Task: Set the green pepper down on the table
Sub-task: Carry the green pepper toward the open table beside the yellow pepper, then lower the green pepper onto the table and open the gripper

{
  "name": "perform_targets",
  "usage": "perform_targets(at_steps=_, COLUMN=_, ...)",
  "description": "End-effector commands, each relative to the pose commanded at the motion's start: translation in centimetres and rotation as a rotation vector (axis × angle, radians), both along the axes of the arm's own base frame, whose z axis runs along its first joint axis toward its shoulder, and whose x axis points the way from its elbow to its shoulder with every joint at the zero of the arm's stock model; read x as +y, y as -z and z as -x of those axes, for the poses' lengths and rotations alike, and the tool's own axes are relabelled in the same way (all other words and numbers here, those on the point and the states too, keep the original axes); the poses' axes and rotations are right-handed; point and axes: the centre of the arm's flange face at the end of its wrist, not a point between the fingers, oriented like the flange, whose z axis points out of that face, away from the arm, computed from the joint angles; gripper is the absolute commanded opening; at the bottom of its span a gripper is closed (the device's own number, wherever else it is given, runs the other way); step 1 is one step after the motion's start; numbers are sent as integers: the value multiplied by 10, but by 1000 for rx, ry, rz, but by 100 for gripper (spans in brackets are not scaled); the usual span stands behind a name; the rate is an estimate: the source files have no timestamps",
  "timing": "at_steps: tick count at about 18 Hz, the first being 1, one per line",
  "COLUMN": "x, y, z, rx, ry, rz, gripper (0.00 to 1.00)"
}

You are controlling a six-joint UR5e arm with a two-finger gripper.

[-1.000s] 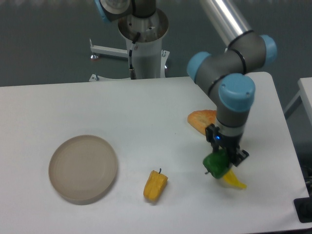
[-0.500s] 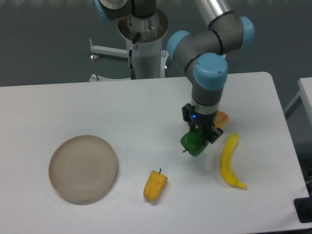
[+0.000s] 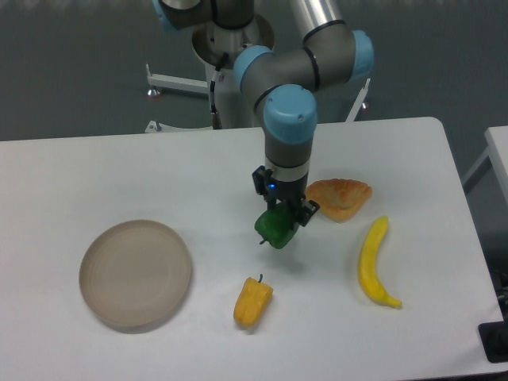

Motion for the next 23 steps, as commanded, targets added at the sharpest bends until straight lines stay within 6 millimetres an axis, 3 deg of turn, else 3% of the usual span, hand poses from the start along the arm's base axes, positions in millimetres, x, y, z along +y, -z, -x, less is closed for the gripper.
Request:
perform_targets(at_steps=9, x=2, y=30, z=-2, rx=-41, ry=-31, rz=4, gripper=27)
perform_targets(at_steps=23, x=6, y=45, z=5, rx=-66, ry=-31, rz=10, gripper=30)
